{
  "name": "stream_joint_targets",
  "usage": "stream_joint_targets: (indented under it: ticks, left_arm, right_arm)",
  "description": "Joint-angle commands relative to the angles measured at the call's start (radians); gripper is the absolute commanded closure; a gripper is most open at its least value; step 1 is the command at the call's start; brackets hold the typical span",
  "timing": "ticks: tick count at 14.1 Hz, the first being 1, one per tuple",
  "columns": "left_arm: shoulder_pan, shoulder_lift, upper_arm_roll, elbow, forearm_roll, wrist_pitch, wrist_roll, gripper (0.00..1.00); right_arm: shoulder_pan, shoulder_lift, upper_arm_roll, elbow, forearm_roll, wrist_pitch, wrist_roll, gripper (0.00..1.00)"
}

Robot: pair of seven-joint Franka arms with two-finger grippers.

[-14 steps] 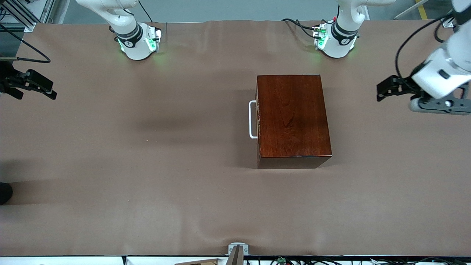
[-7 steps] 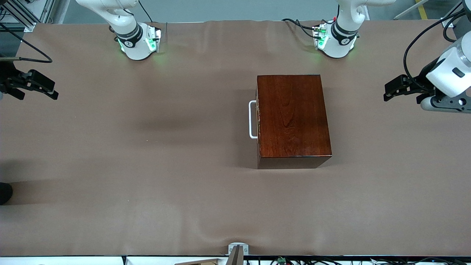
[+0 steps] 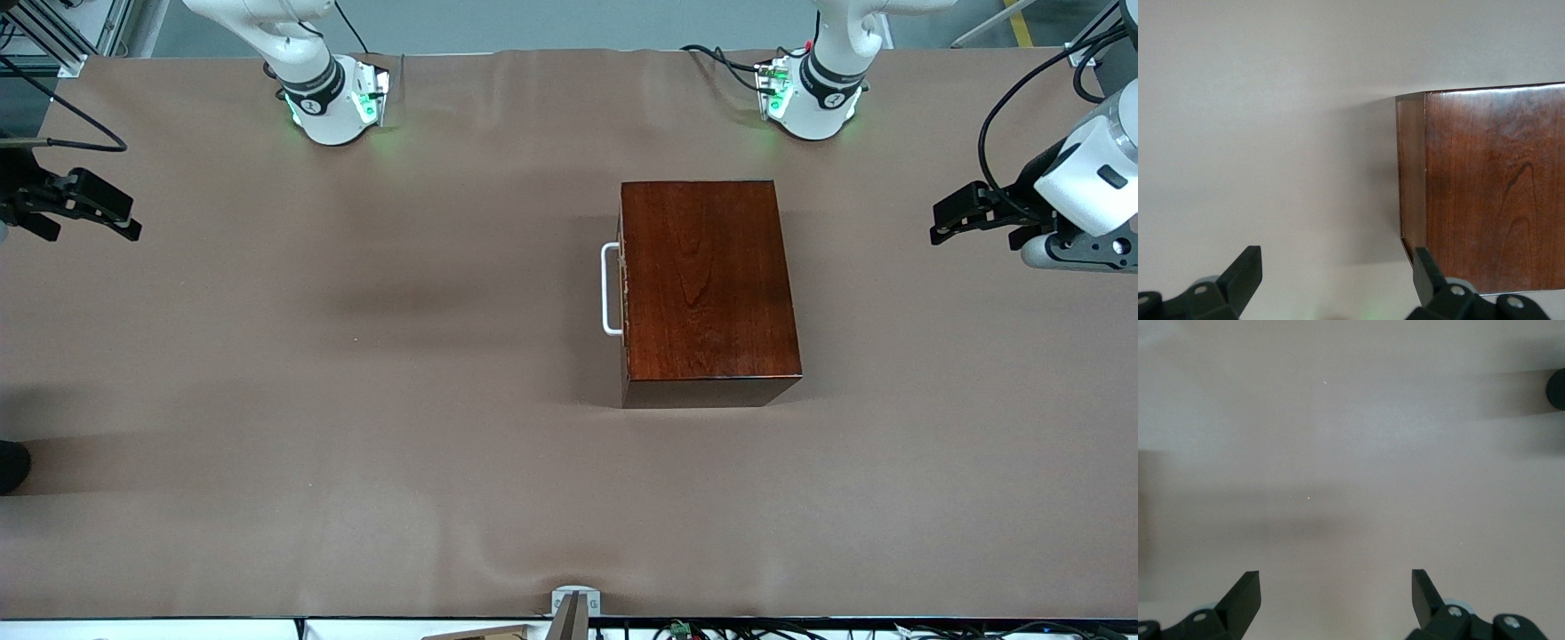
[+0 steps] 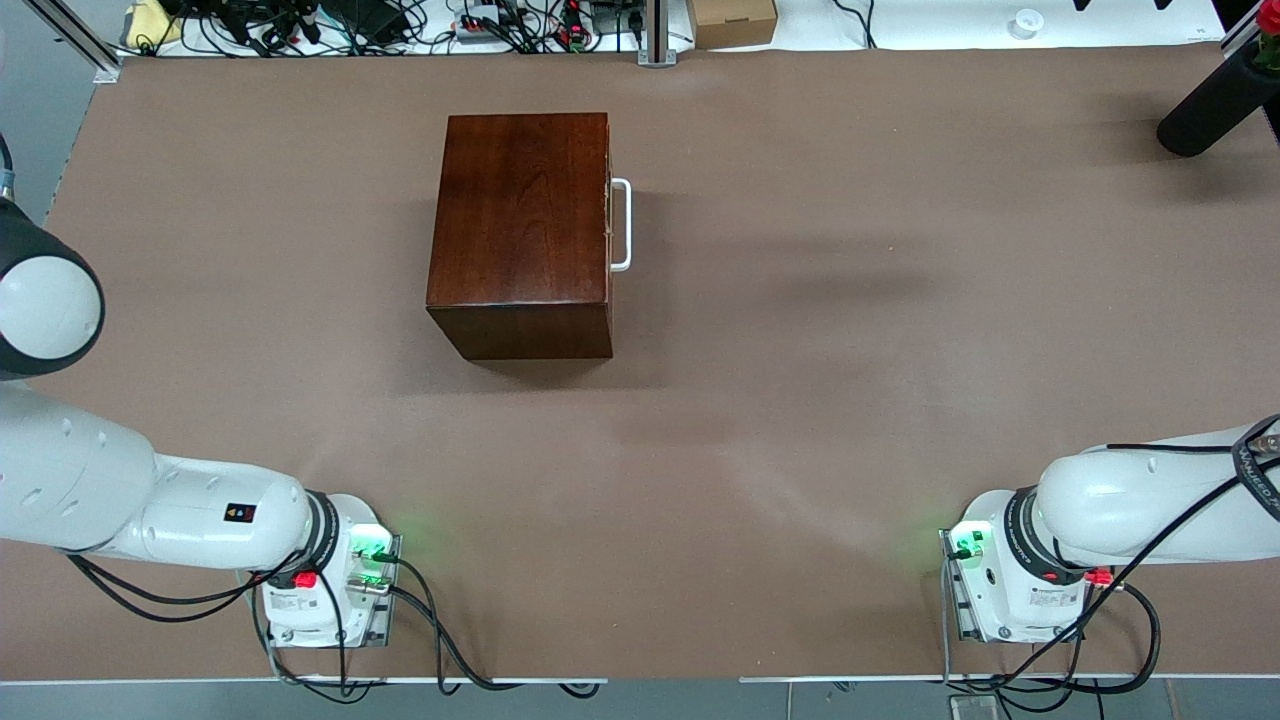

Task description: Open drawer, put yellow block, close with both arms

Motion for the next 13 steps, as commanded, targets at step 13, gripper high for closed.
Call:
stream_joint_targets:
  ticks: [13]
  left_arm:
    - [0.009, -0.010, -0.001, -0.006, 0.000, 0.017, -0.016, 0.00]
  right_arm:
    - [-0.001, -0.004, 0.007, 0.002, 0.007, 0.002, 0.008, 0.00]
